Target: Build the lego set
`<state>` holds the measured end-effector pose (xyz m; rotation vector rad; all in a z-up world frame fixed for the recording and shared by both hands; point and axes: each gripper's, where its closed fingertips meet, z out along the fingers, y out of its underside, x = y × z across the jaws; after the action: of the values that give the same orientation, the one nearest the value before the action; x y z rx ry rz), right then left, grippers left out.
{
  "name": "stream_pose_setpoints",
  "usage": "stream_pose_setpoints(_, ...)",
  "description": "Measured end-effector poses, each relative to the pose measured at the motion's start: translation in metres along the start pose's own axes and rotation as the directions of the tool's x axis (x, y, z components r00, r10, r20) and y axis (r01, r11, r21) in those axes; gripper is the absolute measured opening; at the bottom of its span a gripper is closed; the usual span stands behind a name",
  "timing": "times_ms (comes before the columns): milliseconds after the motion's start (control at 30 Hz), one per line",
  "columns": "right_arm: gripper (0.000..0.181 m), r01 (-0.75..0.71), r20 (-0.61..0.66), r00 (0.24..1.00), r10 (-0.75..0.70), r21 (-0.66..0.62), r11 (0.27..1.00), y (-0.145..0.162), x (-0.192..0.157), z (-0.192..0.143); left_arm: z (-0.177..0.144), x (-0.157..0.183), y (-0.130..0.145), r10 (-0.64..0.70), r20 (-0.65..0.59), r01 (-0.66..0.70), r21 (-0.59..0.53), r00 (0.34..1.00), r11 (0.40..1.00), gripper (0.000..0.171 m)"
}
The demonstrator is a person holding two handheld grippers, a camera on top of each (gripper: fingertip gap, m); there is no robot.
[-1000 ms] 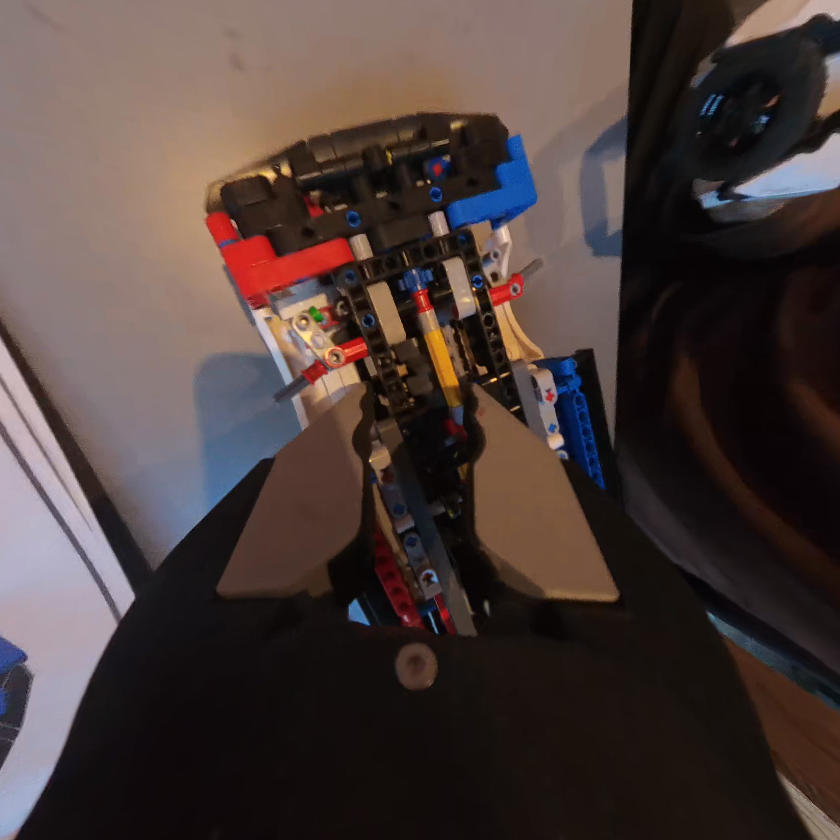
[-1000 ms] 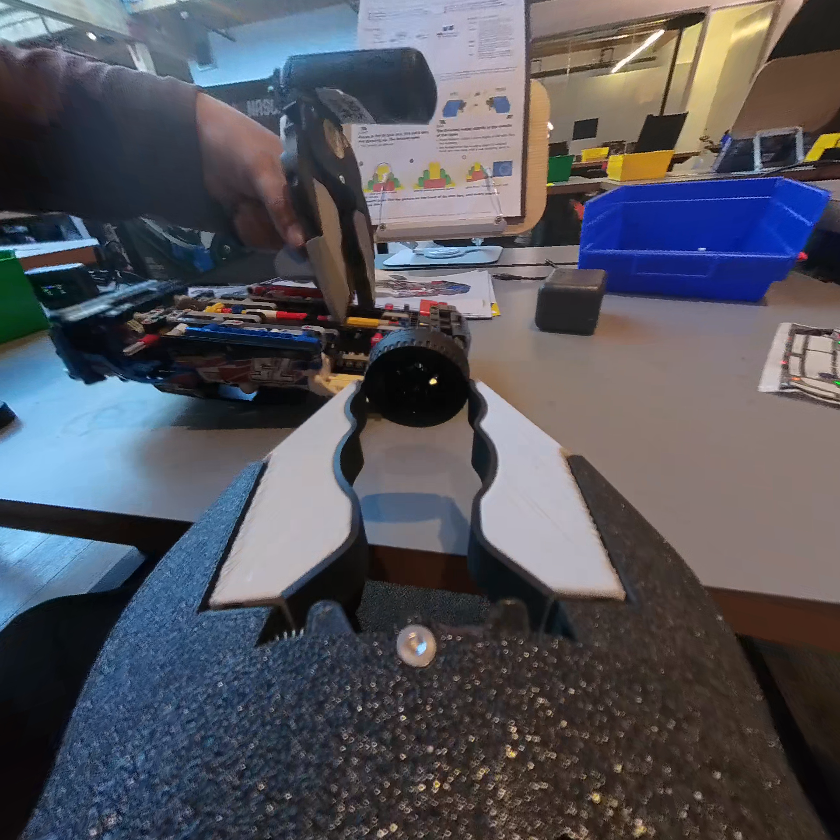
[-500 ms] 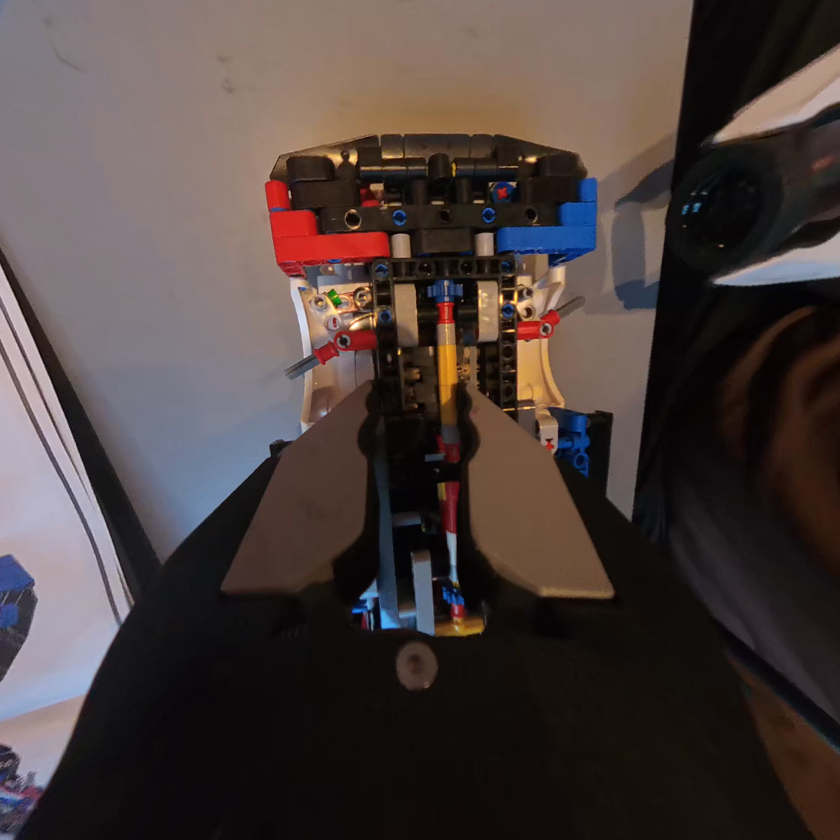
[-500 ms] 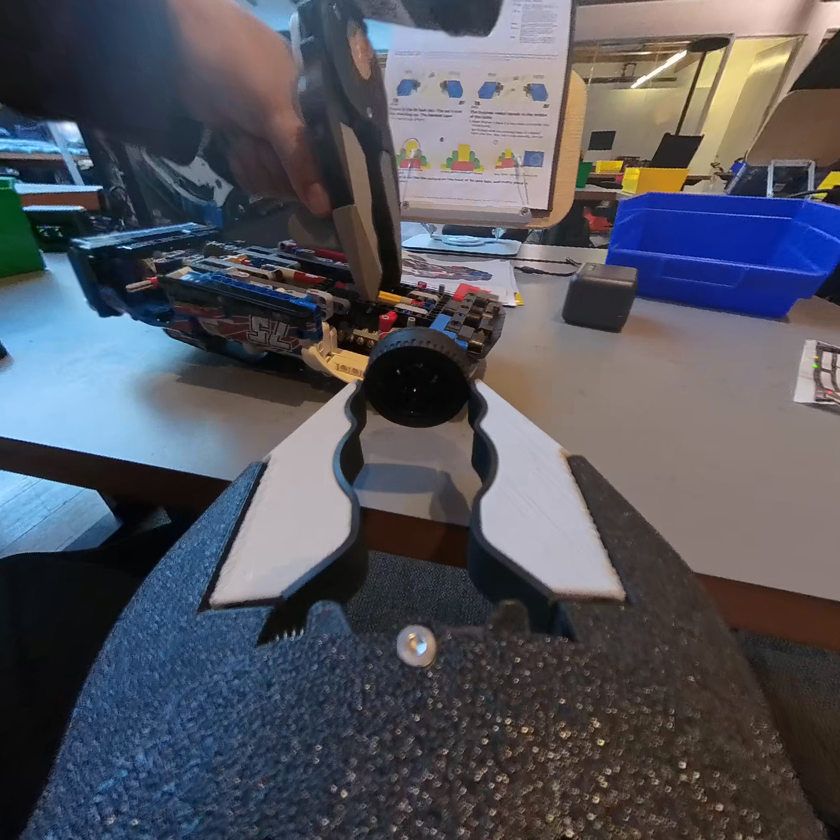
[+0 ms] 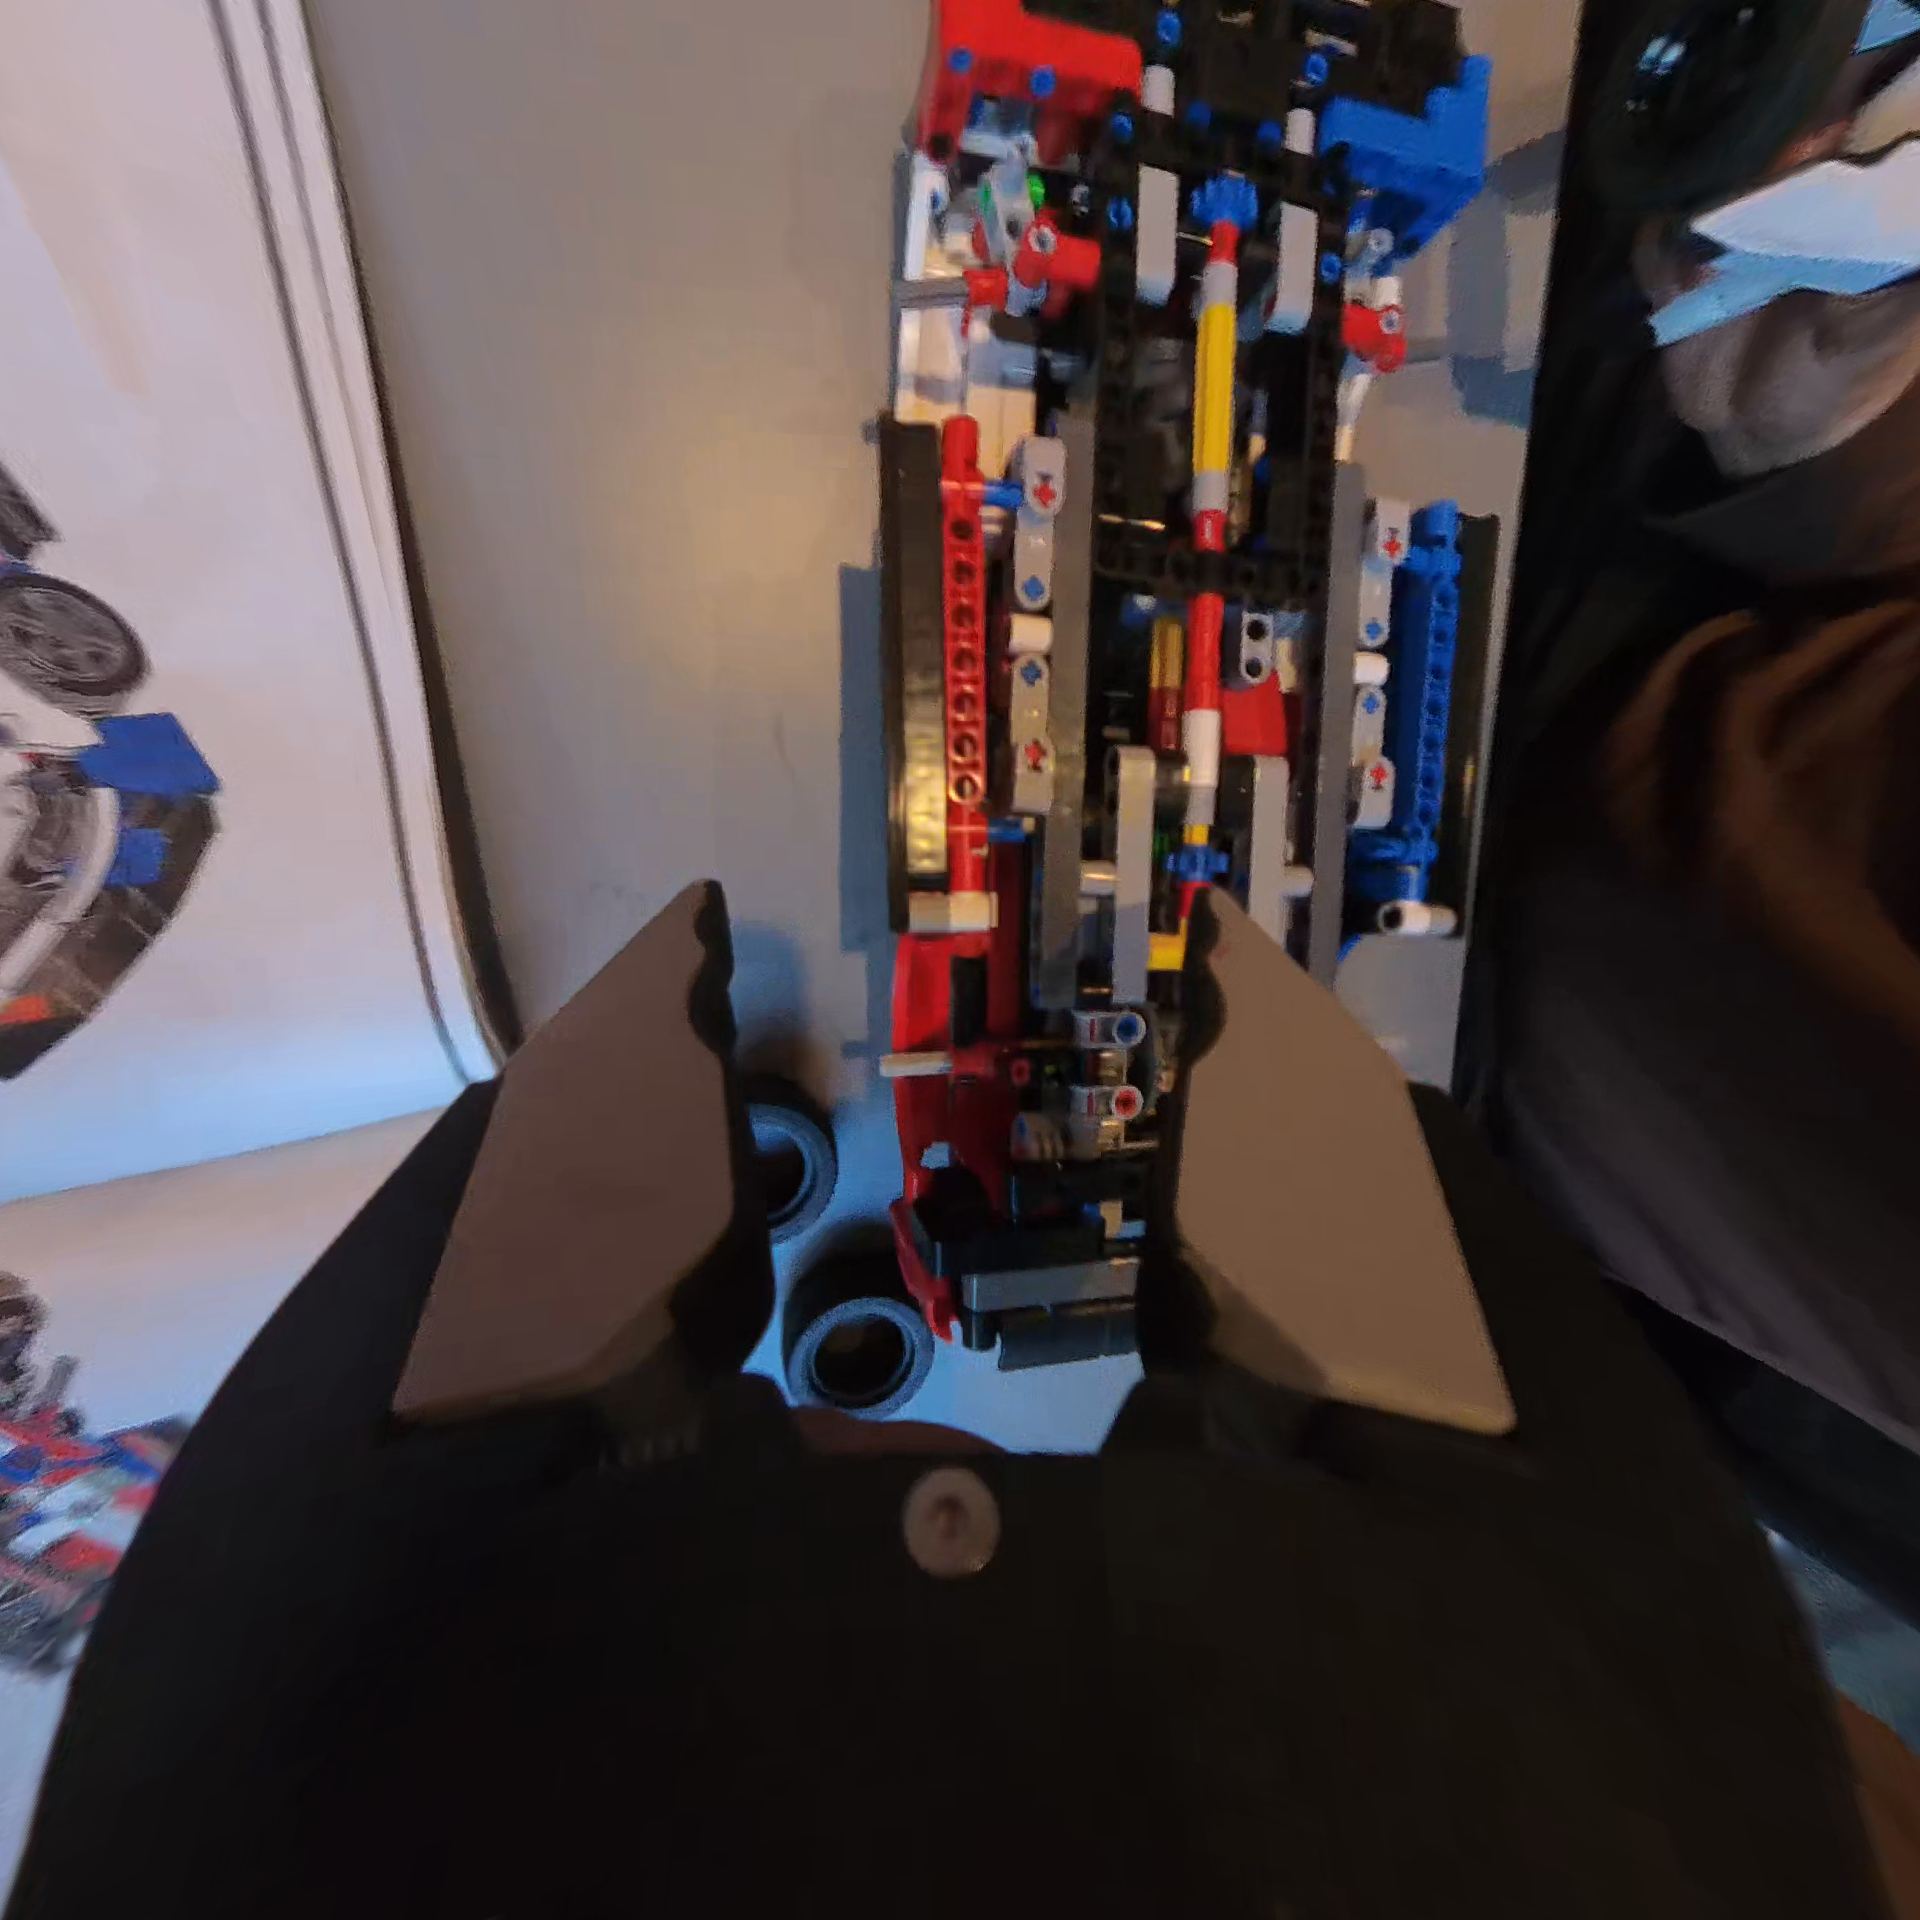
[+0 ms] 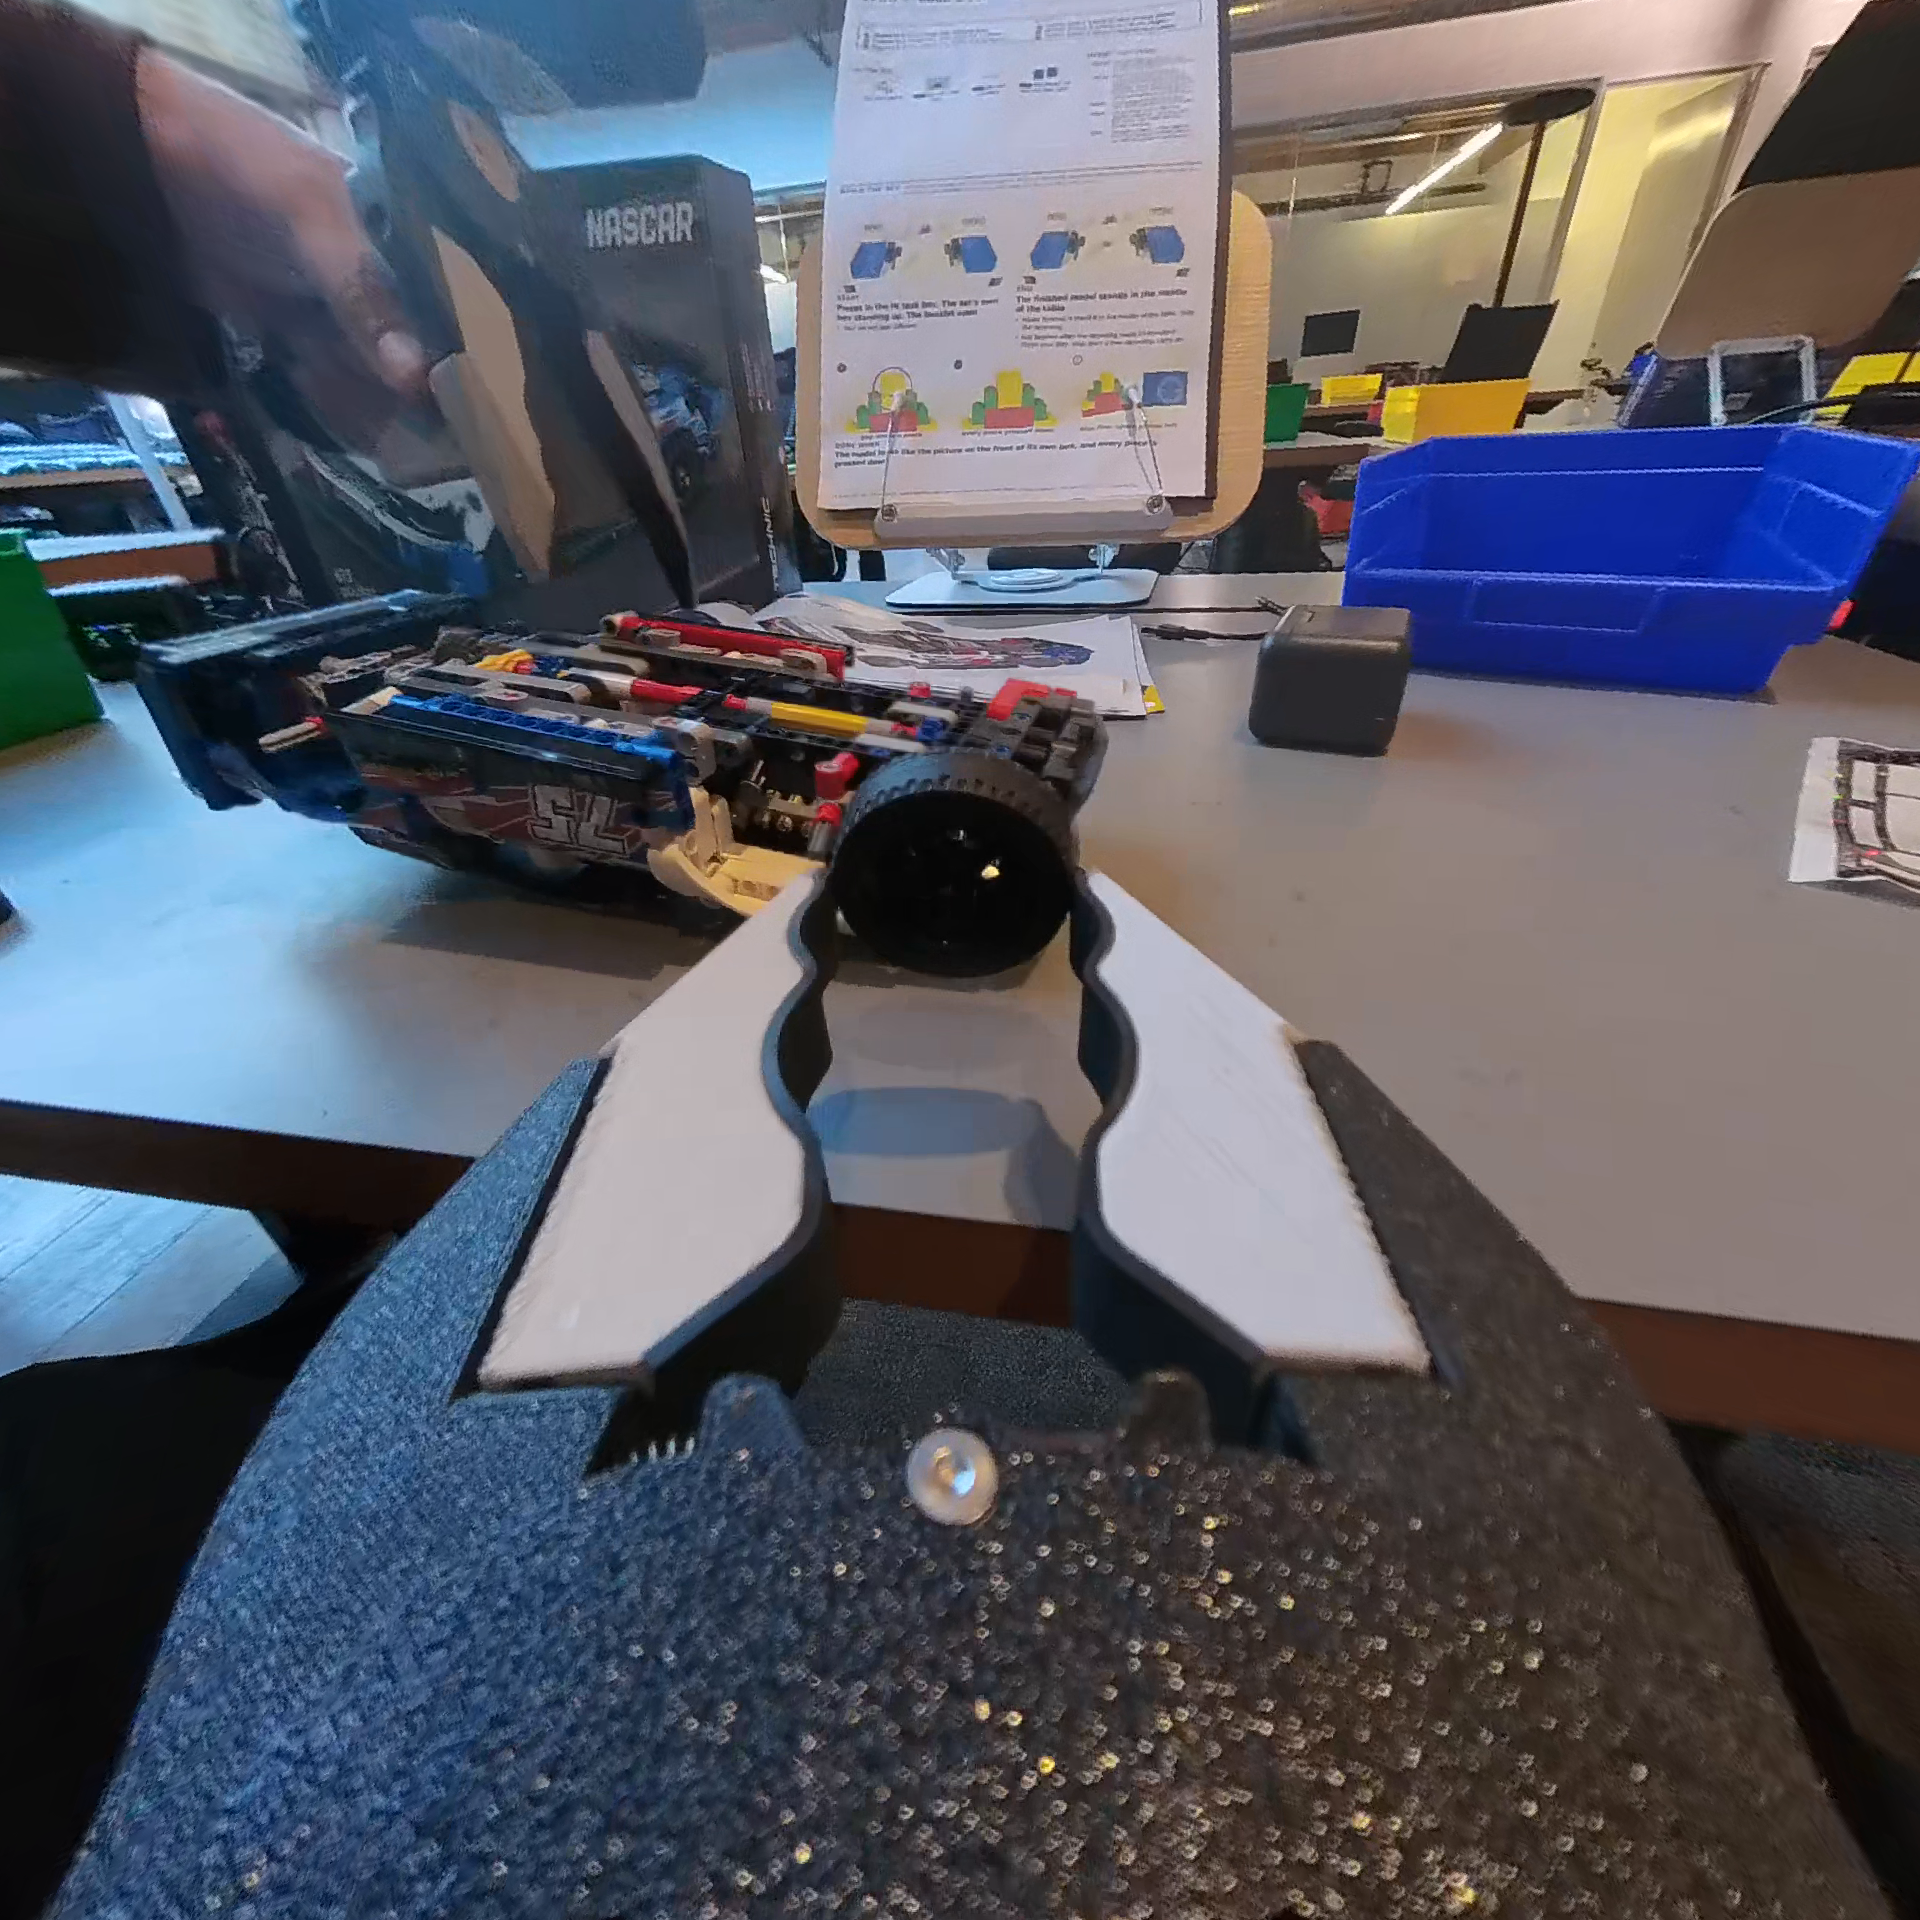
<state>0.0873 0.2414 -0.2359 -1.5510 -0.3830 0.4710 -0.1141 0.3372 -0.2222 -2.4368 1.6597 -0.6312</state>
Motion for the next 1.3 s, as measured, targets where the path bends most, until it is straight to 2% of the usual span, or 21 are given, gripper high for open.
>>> stream_pose_setpoints(100, 0.04, 0.014, 0.02, 1.0, -0.014, -0.006, 1.0, 0.002, -0.005, 0.001, 0.014, 0.013, 0.002, -0.015, -0.135, 0.016, 0.006, 0.991, 1.0, 0.08)
stream_pose_setpoints(167, 0.04, 0.026, 0.039, 0.999, -0.026, -0.006, 1.0, 0.003, -0.009, 0.0, 0.03, 0.023, 0.007, -0.045, -0.206, 0.036, -0.046, 0.977, 0.998, 0.069)
stream_pose_setpoints(200, 0.04, 0.03, 0.043, 0.999, -0.029, -0.01, 1.0, 0.004, -0.009, 0.0, 0.037, 0.025, 0.009, -0.041, -0.211, 0.028, -0.064, 0.977, 0.998, 0.074)
stream_pose_setpoints(267, 0.04, 0.047, 0.038, 0.998, -0.046, -0.019, 0.999, 0.006, -0.009, -0.002, 0.04, 0.036, 0.005, -0.035, -0.241, 0.021, -0.062, 0.97, 0.998, 0.073)
stream_pose_setpoints(433, 0.04, 0.073, 0.011, 0.997, -0.072, -0.04, 0.997, 0.012, -0.003, -0.014, 0.052, 0.059, -0.007, -0.088, -0.218, 0.077, -0.06, 0.972, 0.995, 0.071)
stream_pose_setpoints(767, 0.04, -0.028, -0.055, 0.998, 0.027, -0.021, 0.999, 0.016, 0.018, -0.045, 0.075, 0.099, -0.041, -0.044, -0.221, 0.051, 0.025, 0.974, 0.998, 0.072)
stream_pose_setpoints(1300, 0.04, -0.045, -0.071, 0.997, 0.045, -0.009, 0.999, 0.019, 0.025, -0.053, 0.081, 0.119, -0.044, -0.062, -0.218, 0.079, 0.068, 0.974, 0.995, 0.072)
